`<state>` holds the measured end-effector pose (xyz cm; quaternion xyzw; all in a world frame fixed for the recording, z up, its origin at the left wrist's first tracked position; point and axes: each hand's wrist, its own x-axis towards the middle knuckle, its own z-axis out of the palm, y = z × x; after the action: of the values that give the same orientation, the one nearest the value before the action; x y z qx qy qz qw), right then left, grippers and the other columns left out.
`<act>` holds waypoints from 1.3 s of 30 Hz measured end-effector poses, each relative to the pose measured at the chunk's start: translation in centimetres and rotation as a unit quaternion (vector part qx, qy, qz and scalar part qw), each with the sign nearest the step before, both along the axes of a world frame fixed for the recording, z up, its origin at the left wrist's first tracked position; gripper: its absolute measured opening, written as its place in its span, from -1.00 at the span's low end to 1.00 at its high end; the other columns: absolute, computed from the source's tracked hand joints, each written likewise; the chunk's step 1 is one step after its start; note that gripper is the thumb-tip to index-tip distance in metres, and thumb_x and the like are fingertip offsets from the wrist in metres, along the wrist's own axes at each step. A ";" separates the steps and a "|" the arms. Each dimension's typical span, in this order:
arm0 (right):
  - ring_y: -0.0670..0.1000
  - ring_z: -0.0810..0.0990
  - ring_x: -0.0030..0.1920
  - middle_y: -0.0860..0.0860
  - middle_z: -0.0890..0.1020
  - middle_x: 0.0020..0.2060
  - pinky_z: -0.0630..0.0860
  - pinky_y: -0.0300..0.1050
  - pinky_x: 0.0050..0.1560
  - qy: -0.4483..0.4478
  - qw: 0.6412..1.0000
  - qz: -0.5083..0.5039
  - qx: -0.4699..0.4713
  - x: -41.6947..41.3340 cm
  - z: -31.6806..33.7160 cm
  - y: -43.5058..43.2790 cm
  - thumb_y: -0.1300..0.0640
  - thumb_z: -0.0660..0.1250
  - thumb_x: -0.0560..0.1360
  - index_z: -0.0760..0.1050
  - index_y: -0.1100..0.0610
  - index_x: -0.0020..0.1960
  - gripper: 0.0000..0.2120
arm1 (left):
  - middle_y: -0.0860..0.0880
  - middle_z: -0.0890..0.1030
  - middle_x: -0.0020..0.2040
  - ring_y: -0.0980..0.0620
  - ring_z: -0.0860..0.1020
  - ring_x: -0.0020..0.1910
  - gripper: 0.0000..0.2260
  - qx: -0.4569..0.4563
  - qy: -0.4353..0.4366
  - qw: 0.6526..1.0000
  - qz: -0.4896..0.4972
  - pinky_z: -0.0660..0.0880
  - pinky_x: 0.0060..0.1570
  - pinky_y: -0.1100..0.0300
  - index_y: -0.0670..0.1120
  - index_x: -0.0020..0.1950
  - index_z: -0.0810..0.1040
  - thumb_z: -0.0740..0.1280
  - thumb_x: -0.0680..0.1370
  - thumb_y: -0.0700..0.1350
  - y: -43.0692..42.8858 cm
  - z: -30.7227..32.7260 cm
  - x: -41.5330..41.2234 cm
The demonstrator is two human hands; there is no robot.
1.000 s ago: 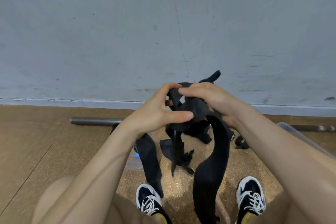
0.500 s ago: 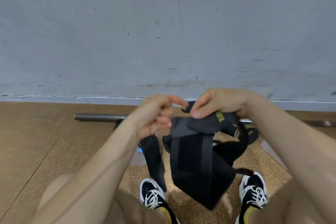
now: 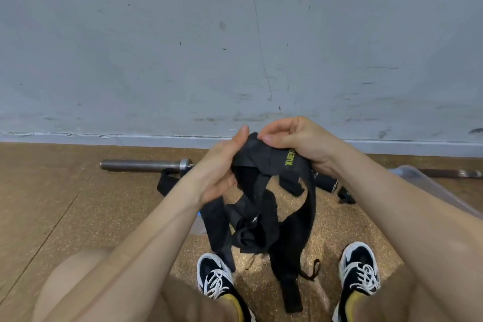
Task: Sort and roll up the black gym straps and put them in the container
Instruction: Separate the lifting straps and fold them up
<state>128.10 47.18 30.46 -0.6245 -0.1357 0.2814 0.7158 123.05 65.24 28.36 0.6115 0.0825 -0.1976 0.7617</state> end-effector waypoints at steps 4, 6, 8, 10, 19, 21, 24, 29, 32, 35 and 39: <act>-0.02 0.63 -0.22 0.03 0.64 -0.25 0.63 -0.15 -0.14 0.036 0.996 -0.038 0.066 0.0 -0.1 0.0 0.18 0.41 0.45 0.59 0.17 -0.03 -0.88 | -0.10 0.71 -0.14 -0.01 0.67 -0.15 -0.83 -0.006 -0.126 0.992 0.029 0.60 -0.09 0.18 -0.12 -0.07 0.70 0.49 0.35 -0.23 1.5 1.2 1.0; 0.01 0.62 -0.03 0.02 0.61 -0.07 0.64 -0.05 -0.09 0.048 0.997 -0.044 0.028 0.7 -0.3 -1.2 0.20 0.36 0.56 0.58 0.12 0.13 -0.85 | -0.10 0.71 -0.14 -0.01 0.68 -0.16 -0.67 -0.035 -0.162 0.986 -0.006 0.62 -0.08 0.16 -0.12 -0.06 0.72 0.64 0.21 -0.16 2.7 2.0 1.1; 0.01 0.54 0.29 -0.05 0.55 0.27 0.62 0.13 0.09 0.046 0.999 0.025 -0.009 1.2 -0.8 -2.0 0.24 0.40 0.53 0.50 -0.01 0.35 -0.58 | -0.09 0.72 -0.12 -0.01 0.69 -0.14 -0.55 -0.067 -0.184 0.979 -0.060 0.62 -0.08 0.16 -0.13 -0.02 0.72 0.69 0.15 -0.05 3.5 2.8 1.0; 0.03 0.46 0.41 -0.08 0.46 0.42 0.52 0.28 0.25 0.076 0.990 0.117 0.002 1.0 -1.0 -1.7 0.15 0.46 0.45 0.37 -0.15 0.47 -0.35 | -0.07 0.72 -0.11 0.02 0.70 -0.14 -0.58 -0.090 -0.199 0.970 -0.106 0.62 -0.10 0.18 -0.12 0.00 0.72 0.67 0.21 -0.04 3.8 3.4 0.7; 0.07 0.66 -0.04 0.17 0.69 0.00 0.52 0.03 0.20 0.089 0.933 0.328 -0.122 0.2 0.2 -0.2 -0.69 0.23 0.04 0.61 0.22 0.20 0.14 | -0.06 0.72 -0.13 0.02 0.69 -0.15 -0.61 -0.085 -0.224 0.970 -0.043 0.60 -0.12 0.19 -0.09 -0.03 0.72 0.66 0.20 -0.06 4.6 5.4 0.3; 0.10 0.68 0.00 0.17 0.68 0.08 0.56 0.04 0.14 0.101 0.935 0.331 -0.083 0.0 0.8 -0.2 -0.68 0.16 0.11 0.57 0.18 0.29 0.12 | -0.03 0.72 -0.11 0.04 0.68 -0.12 -0.66 -0.070 -0.235 0.969 -0.008 0.60 -0.10 0.20 -0.04 -0.02 0.73 0.64 0.23 -0.11 4.2 5.8 0.4; 0.19 0.55 0.31 0.14 0.54 0.35 0.55 0.16 0.21 0.136 0.937 0.313 0.077 -0.5 1.7 -0.3 -0.55 0.26 0.23 0.38 0.04 0.47 -0.01 | -0.03 0.72 -0.07 0.04 0.67 -0.07 -0.77 0.002 -0.233 0.972 0.041 0.58 -0.04 0.22 -0.03 -0.01 0.72 0.40 0.42 -0.28 3.3 5.9 0.8; 0.17 0.61 0.24 0.21 0.62 0.24 0.59 0.01 0.15 0.138 0.959 0.247 0.028 -1.1 3.5 -1.3 -0.51 -0.03 0.39 0.58 0.22 0.28 -0.07 | 0.03 0.72 -0.03 0.10 0.65 0.00 -0.72 0.084 -0.243 0.965 0.054 0.54 0.00 0.29 -0.07 0.14 0.63 0.26 0.59 -0.37 1.5 6.3 0.7; 0.17 0.63 0.21 0.22 0.64 0.19 0.58 0.00 0.10 0.116 0.989 0.087 -0.027 -0.6 3.7 -1.6 -0.43 0.03 0.50 0.56 0.23 0.29 -0.19 | 0.11 0.68 0.01 0.19 0.62 0.05 -0.70 0.172 -0.273 0.946 0.032 0.48 0.07 0.31 0.05 0.16 0.60 0.24 0.63 -0.31 0.5 6.8 0.6; 0.22 0.66 0.11 0.28 0.65 0.14 0.58 0.08 0.18 0.078 0.993 -0.084 -0.003 -0.3 3.7 -1.2 -0.20 0.17 0.61 0.56 0.23 0.25 -0.47 | 0.07 0.44 0.05 0.07 0.47 0.13 -0.65 0.398 -0.349 0.843 0.096 0.37 0.23 0.21 0.32 0.19 0.47 0.36 0.59 -0.13 -0.5 6.8 1.2; 0.09 0.69 0.08 0.14 0.72 0.02 0.58 0.06 0.20 0.047 0.975 -0.193 0.102 -0.2 4.6 -0.9 -0.11 0.11 0.67 0.53 0.22 0.27 -0.55 | -0.03 0.48 -0.06 -0.02 0.53 -0.05 -0.62 0.293 -0.226 0.881 0.295 0.51 -0.05 0.13 0.09 0.10 0.40 0.48 0.43 0.16 -3.2 6.2 1.1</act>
<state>127.94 46.26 35.10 -0.5490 -0.0064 0.1518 0.8219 124.17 62.04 34.56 0.7823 0.1388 0.2124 0.5689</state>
